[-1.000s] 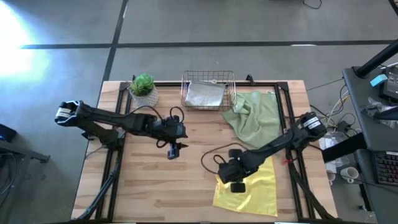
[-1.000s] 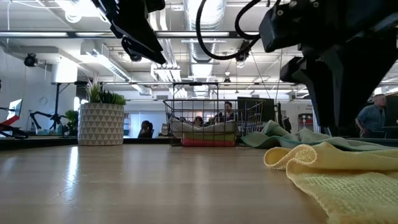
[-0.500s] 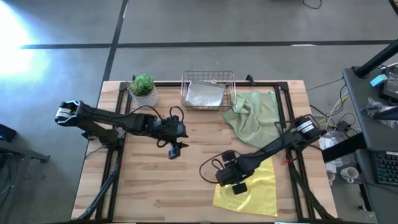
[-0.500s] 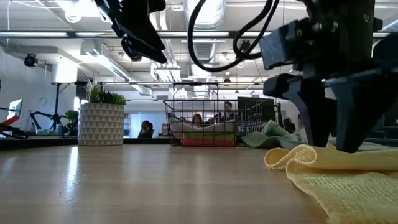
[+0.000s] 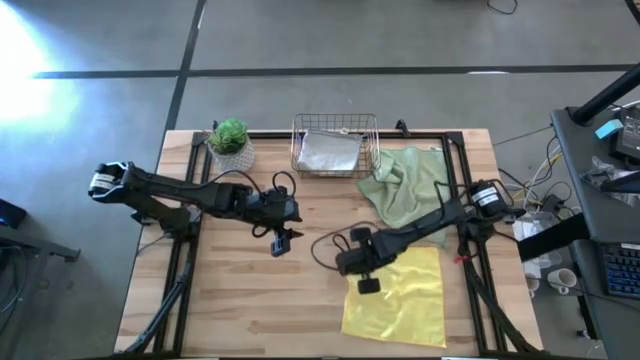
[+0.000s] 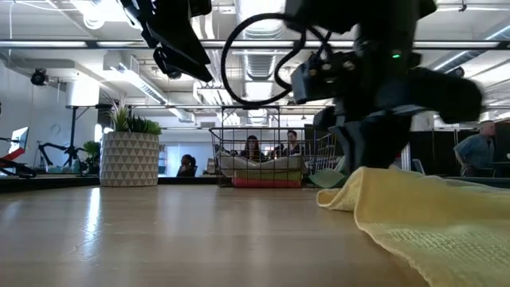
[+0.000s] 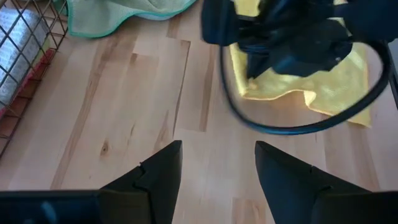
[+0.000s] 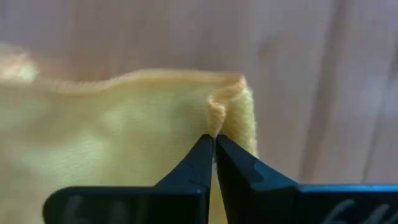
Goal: Fold microfiber towels
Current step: Fold the yellow towel
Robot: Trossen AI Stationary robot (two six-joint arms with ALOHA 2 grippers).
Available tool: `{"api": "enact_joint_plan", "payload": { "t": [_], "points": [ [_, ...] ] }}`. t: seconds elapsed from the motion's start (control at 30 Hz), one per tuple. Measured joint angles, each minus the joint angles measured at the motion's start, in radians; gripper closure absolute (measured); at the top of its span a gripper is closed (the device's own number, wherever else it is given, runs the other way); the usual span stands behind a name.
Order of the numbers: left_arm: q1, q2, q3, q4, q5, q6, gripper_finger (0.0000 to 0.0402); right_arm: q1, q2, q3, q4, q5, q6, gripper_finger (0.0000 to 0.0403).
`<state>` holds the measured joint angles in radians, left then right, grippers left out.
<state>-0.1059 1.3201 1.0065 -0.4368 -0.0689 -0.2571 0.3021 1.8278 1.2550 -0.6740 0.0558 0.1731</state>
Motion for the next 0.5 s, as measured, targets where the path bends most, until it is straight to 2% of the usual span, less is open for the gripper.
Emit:
{"api": "enact_joint_plan", "payload": {
  "t": [0.33,0.5],
  "points": [
    [-0.001,0.000,0.000,-0.095,0.001,0.005,0.0215,-0.150,0.003,0.074,0.136,0.000,-0.009,0.0394],
    [-0.001,0.000,0.000,-0.121,0.001,0.023,0.0215,-0.218,0.040,0.133,0.134,0.000,0.002,0.0394]
  ]
}}
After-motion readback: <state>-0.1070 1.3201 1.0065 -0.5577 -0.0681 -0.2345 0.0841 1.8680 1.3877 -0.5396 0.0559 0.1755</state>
